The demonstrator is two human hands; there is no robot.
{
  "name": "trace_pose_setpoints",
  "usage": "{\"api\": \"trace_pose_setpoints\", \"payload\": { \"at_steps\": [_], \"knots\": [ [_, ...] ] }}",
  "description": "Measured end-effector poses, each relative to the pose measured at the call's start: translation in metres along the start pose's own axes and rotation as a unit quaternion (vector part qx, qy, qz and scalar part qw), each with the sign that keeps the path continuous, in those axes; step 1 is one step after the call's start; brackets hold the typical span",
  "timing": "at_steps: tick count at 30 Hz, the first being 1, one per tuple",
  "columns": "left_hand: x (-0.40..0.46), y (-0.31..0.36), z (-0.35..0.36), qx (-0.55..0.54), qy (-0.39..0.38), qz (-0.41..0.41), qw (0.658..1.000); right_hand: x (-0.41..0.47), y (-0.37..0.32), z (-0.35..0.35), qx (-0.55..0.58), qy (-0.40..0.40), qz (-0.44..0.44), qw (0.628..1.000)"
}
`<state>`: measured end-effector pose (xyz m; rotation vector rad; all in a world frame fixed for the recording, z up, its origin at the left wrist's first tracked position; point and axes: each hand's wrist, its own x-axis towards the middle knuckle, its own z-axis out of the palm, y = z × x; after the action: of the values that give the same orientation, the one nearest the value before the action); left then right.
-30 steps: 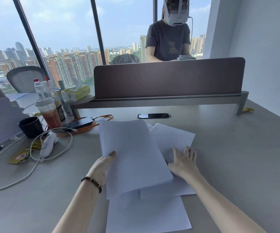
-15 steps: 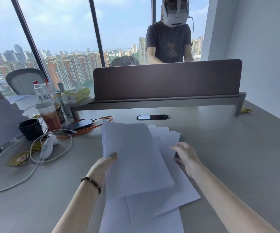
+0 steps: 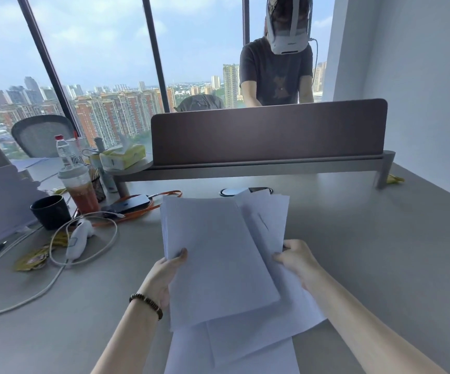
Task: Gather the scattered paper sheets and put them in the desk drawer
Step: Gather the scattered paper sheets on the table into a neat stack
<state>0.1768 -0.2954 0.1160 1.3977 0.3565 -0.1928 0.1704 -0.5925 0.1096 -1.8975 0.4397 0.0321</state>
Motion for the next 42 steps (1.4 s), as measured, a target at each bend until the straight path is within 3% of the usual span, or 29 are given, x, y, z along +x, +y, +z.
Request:
{"api": "trace_pose_setpoints", "payload": {
  "at_steps": [7,12,18,26,33,36,38,42],
  "knots": [
    [-0.012,0.012,-0.004,-0.033,-0.040,0.011,0.999,-0.009,0.001,-0.013,-0.059,0.110,-0.024,0.992],
    [-0.015,0.003,0.007,0.014,-0.033,0.000,0.999,-0.012,-0.003,-0.015,-0.129,0.039,-0.021,0.991],
    [-0.011,-0.011,0.022,0.144,0.003,0.058,0.988,-0.014,-0.002,-0.014,-0.023,-0.074,0.018,0.997],
    [-0.015,-0.015,0.042,0.125,-0.007,0.058,0.990,-0.021,0.002,-0.013,0.026,-0.140,-0.010,0.990],
    [-0.012,-0.006,0.032,0.316,0.057,0.144,0.936,-0.031,0.006,-0.025,0.120,-0.105,-0.074,0.984],
    [-0.016,0.002,0.028,0.210,0.016,0.085,0.974,-0.035,0.002,-0.032,0.150,-0.098,-0.099,0.979],
    [-0.021,0.011,0.028,0.129,-0.053,0.044,0.989,-0.039,-0.003,-0.037,0.168,-0.101,-0.115,0.974],
    [-0.036,0.023,0.033,0.022,-0.215,0.011,0.976,-0.048,-0.016,-0.044,0.189,-0.095,-0.151,0.966]
  ]
}}
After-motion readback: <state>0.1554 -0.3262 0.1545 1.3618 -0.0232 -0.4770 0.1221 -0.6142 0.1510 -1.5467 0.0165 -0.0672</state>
